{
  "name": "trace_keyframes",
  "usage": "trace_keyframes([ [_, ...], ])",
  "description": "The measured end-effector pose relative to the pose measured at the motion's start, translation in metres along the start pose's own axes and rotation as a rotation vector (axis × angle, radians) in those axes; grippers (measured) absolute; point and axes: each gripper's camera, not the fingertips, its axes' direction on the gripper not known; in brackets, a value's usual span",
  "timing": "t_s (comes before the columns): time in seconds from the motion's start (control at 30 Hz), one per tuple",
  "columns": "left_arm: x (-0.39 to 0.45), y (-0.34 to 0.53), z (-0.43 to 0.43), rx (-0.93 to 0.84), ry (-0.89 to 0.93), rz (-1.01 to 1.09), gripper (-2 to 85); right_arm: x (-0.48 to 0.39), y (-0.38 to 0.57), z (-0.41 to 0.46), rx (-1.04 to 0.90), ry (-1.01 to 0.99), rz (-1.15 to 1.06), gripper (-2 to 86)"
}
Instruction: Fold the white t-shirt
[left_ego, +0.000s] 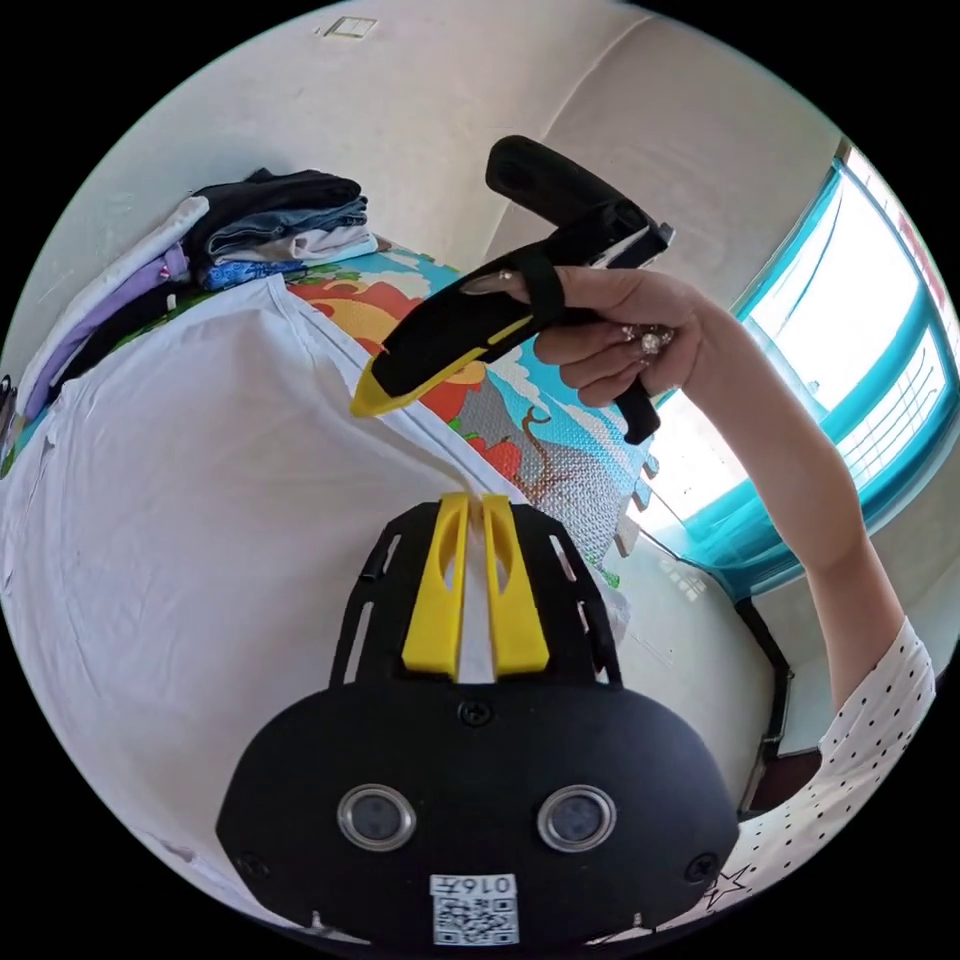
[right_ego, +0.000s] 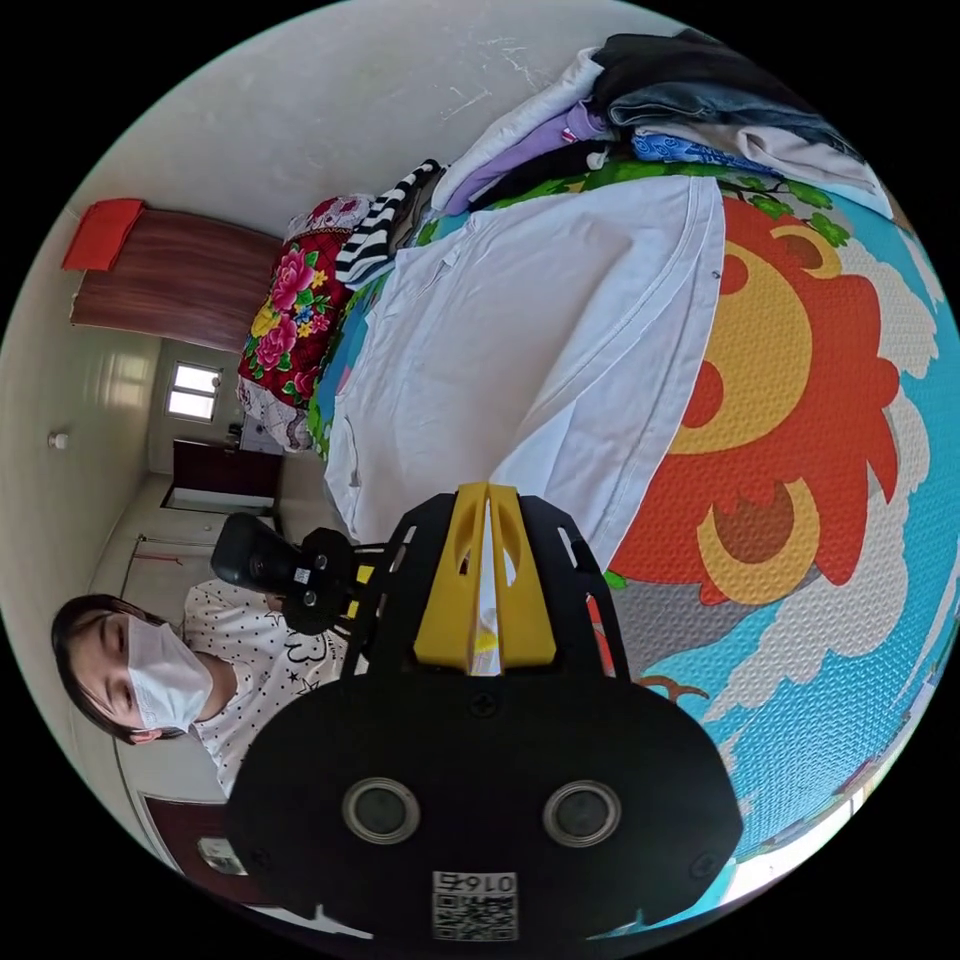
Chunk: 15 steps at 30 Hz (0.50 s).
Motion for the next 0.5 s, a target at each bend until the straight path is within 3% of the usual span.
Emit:
trace_keyframes([
  [0.37,0.013,-0.007,-0.014,-0.026,0.005,0.158,-1.0,-0.013,0.048,-0.025,0.101,-0.057,-0.009,0.3],
  [0.5,0.004,-0.004,0.021,-0.123,0.037,0.161,-1.0,-0.014,0.057,-0.007,0.028,0.003,0.001,1.1],
])
